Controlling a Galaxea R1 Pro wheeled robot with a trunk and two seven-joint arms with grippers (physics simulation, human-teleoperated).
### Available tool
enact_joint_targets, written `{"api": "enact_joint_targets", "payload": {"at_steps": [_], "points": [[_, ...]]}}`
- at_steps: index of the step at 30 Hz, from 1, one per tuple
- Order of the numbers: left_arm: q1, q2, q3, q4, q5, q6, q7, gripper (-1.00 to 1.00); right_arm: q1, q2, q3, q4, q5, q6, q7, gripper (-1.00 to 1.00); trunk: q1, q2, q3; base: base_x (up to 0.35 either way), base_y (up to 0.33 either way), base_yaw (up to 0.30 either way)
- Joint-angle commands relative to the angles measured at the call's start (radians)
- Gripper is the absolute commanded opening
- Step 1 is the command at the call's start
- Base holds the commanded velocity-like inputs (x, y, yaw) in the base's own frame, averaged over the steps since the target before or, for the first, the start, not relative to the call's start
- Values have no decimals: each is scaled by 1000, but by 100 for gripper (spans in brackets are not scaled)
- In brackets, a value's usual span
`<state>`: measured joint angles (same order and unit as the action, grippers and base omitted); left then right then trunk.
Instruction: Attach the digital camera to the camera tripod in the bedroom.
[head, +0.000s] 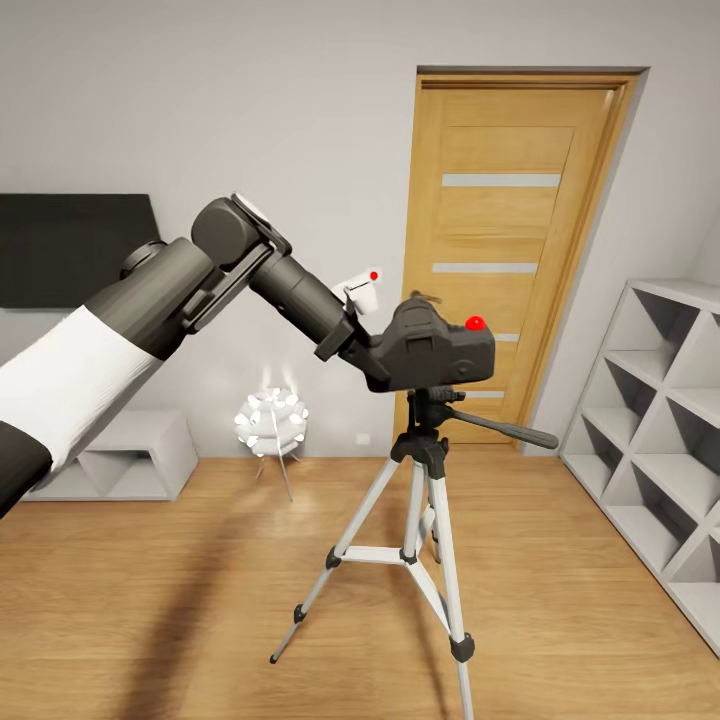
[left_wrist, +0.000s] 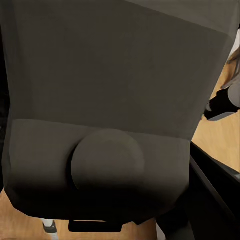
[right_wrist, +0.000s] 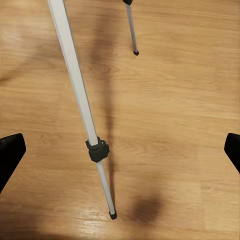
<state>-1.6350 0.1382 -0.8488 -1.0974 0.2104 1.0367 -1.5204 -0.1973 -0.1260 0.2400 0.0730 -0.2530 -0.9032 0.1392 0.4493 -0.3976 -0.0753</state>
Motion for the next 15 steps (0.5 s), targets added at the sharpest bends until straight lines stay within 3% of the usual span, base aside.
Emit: {"api": "enact_joint_targets", "payload": {"at_steps": [1,15], "points": [[-2,1,-2,0,2,11,-2,-100,-2,0,4,4,-11,-5,10,100,1,-2,-2,0,0,0],[-2,1,-1,3,2,11,3,-100,-2,0,4,4,-11,-5,10,100,1,-2,-2,0,0,0]]}}
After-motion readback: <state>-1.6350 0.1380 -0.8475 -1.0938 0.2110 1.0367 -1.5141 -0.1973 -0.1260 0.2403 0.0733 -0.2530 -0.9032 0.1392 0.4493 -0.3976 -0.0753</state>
